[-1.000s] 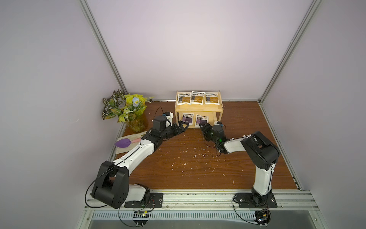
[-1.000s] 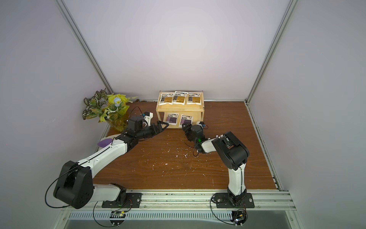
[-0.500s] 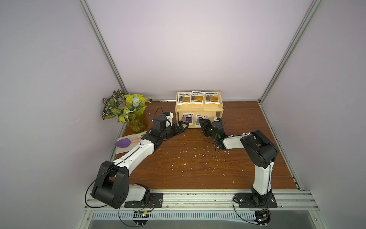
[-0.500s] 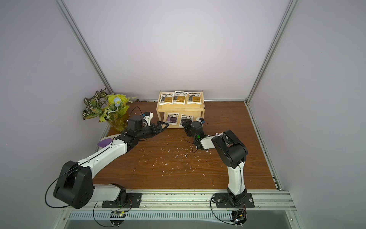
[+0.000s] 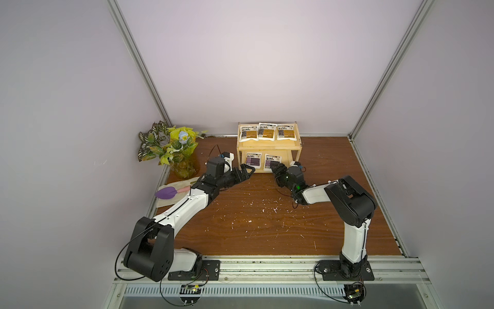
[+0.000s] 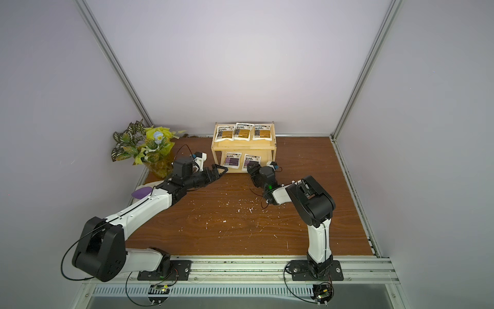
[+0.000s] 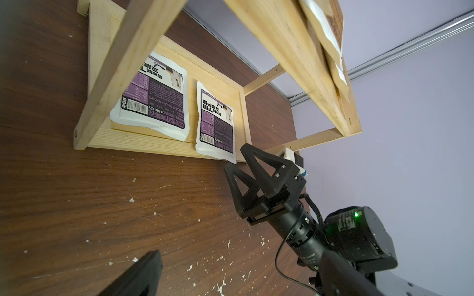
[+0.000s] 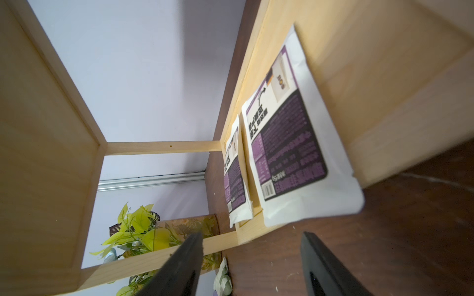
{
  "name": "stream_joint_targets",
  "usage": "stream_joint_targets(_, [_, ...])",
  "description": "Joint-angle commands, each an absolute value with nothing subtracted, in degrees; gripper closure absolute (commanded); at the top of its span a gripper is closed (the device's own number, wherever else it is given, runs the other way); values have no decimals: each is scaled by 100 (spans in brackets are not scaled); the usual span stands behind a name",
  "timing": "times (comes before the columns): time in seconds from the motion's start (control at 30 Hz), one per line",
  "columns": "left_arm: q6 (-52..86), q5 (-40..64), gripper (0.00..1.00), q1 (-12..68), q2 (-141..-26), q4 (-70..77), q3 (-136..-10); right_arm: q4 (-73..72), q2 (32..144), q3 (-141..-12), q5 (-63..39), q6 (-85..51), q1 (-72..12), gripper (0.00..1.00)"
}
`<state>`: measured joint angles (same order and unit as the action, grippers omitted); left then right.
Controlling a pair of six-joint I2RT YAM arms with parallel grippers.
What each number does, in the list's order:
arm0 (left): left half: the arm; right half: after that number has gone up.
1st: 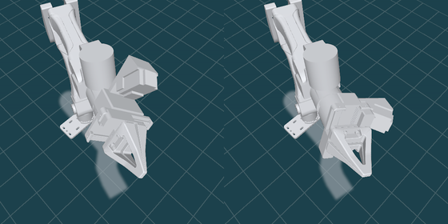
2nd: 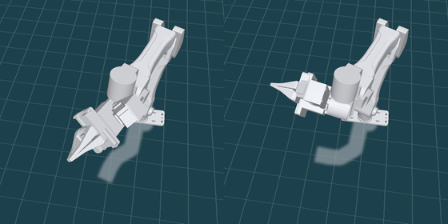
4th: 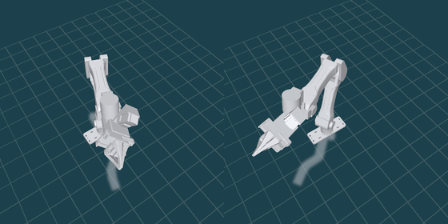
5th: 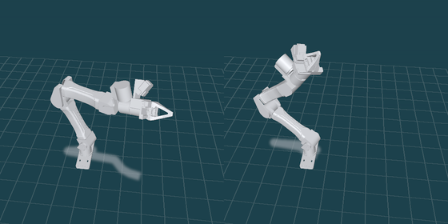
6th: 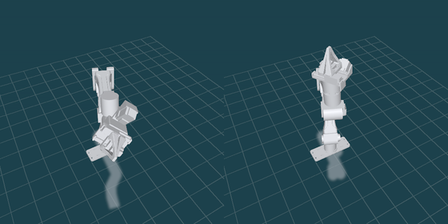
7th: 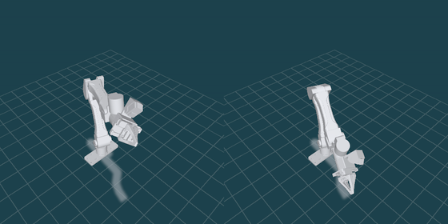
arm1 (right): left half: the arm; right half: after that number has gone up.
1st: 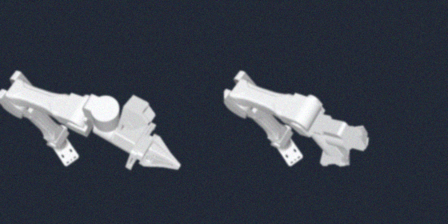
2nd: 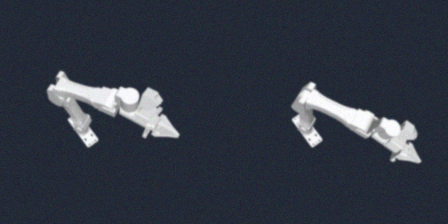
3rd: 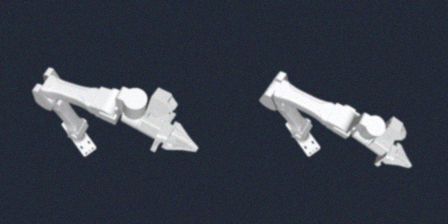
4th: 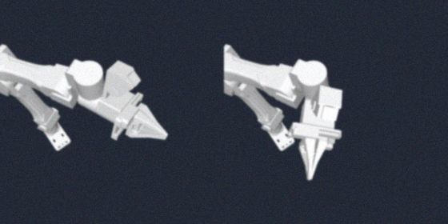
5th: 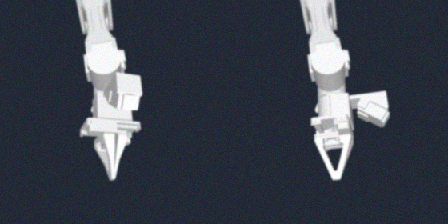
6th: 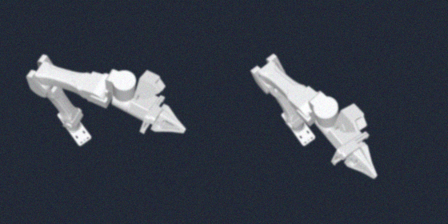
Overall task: Place the bagged coffee beans on the shelf by color
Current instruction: Adjust the bagged coffee beans on the shelf.
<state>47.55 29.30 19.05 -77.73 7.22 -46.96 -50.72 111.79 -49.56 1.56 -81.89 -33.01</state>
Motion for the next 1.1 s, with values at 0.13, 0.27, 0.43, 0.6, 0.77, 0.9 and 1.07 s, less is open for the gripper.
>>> stream_joint_targets(0.13, [4685, 2944, 1, 1846, -7743, 782, -4676, -5429, 10944, -4899, 413, -8250, -3392, 33])
stream_joint_targets(0.27, [4675, 2953, 0, 1846, -7743, 774, -4676, -5360, 11085, -5084, 483, -8279, -3390, 34])
stream_joint_targets(0.43, [4667, 2969, 0, 1846, -7743, 767, -4667, -5242, 11305, -5368, 527, -8302, -3393, 34])
stream_joint_targets(0.6, [4654, 2970, 0, 1846, -7743, 765, -4663, -5142, 11449, -5567, 581, -8308, -3383, 34])
stream_joint_targets(0.77, [4653, 2986, 0, 1846, -7748, 778, -4660, -4935, 11561, -5729, 648, -8297, -3361, 34])
stream_joint_targets(0.9, [4658, 2988, 0, 1846, -7750, 794, -4665, -4652, 11664, -5920, 783, -8318, -3368, 34])
stream_joint_targets(1.07, [4658, 2988, 1, 1846, -7744, 803, -4650, -4570, 11775, -6059, 945, -8347, -3367, 34])
